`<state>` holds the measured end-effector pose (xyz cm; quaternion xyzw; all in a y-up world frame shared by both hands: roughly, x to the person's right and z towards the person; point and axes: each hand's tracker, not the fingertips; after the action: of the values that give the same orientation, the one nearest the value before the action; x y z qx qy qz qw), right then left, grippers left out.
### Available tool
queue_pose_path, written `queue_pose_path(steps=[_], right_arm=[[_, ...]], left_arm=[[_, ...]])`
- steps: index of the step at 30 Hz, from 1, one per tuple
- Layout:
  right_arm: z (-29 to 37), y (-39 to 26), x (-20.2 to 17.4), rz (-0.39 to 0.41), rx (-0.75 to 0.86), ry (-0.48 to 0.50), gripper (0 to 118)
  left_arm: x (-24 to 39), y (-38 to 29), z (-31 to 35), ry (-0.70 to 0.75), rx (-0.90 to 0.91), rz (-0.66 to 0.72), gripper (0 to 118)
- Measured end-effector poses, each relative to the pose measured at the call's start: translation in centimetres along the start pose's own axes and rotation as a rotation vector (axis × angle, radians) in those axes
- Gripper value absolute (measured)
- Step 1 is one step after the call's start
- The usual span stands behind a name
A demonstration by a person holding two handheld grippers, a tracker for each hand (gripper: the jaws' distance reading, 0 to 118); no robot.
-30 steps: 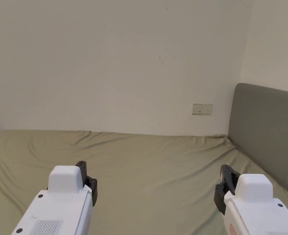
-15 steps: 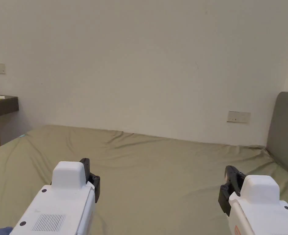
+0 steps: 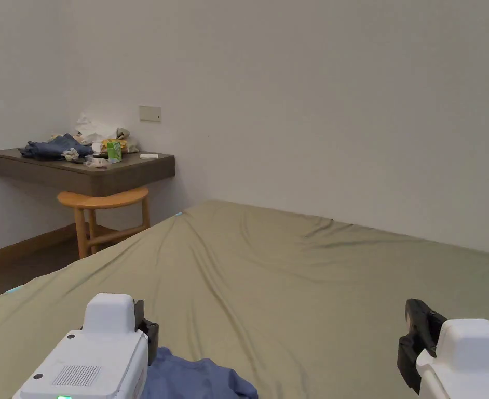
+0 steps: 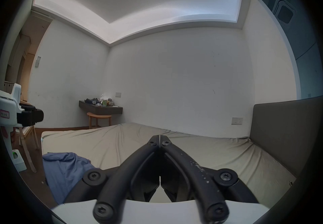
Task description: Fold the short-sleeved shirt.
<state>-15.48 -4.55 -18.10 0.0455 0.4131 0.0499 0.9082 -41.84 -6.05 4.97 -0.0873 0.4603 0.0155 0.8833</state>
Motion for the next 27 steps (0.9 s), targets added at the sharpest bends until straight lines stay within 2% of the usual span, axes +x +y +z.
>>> queue_pose_path(steps=[2, 3, 4, 5, 8, 11, 15, 16, 17, 18, 19, 20, 21, 22, 27], right_arm=[[-0.3, -0.6, 0.3, 0.011, -0.022, -0.019, 1], [-0.3, -0.8, 0.7, 0.007, -0.034, -0.028, 1], [-0.4, -1.1, 1.0, 0.000, -0.048, -0.037, 1], [-0.5, -1.5, 1.2, -0.009, -0.060, -0.046, 1], [-0.9, -2.6, 1.7, -0.009, -0.097, -0.072, 1], [-1.7, -4.0, 1.8, 0.009, -0.141, -0.082, 1], [-3.0, -5.5, 1.6, 0.023, -0.194, -0.073, 1], [-3.3, -5.8, 1.5, 0.027, -0.203, -0.072, 1], [-3.6, -6.1, 1.3, 0.028, -0.211, -0.071, 1], [-3.9, -6.3, 1.2, 0.028, -0.220, -0.067, 1], [-4.2, -6.5, 1.2, 0.025, -0.227, -0.061, 1], [-4.5, -6.7, 1.1, 0.022, -0.233, -0.057, 1], [-4.6, -6.8, 1.0, 0.020, -0.237, -0.051, 1], [-4.8, -6.9, 0.9, 0.021, -0.241, -0.048, 1], [-5.0, -7.1, 0.8, 0.019, -0.245, -0.031, 1]], left_arm=[[0.4, -1.9, -2.7, -0.040, -0.148, -0.034, 98], [0.6, -3.0, -4.1, -0.047, -0.239, -0.044, 118], [0.9, -4.6, -5.9, -0.055, -0.350, -0.045, 113], [1.3, -6.1, -6.9, -0.083, -0.378, -0.020, 114], [1.9, -10.7, -10.5, -0.061, -0.546, -0.074, 116], [2.2, -14.0, -12.3, -0.067, -0.637, -0.046, 116], [2.0, -17.0, -13.6, 0.006, -0.706, 0.011, 116], [1.8, -17.5, -14.0, 0.024, -0.726, 0.018, 115], [1.4, -18.0, -14.5, 0.014, -0.724, 0.025, 107], [1.1, -18.3, -14.5, 0.004, -0.720, 0.052, 78], [0.8, -18.7, -14.4, -0.022, -0.722, 0.107, 41], [0.6, -18.9, -14.2, -0.044, -0.707, 0.156, 20], [0.6, -18.1, -13.4, 0.005, -0.668, 0.134, 4], [0.9, -18.0, -13.2, 0.058, -0.649, 0.066, 2], [1.4, -17.4, -12.1, 0.001, -0.595, -0.039, 2]])
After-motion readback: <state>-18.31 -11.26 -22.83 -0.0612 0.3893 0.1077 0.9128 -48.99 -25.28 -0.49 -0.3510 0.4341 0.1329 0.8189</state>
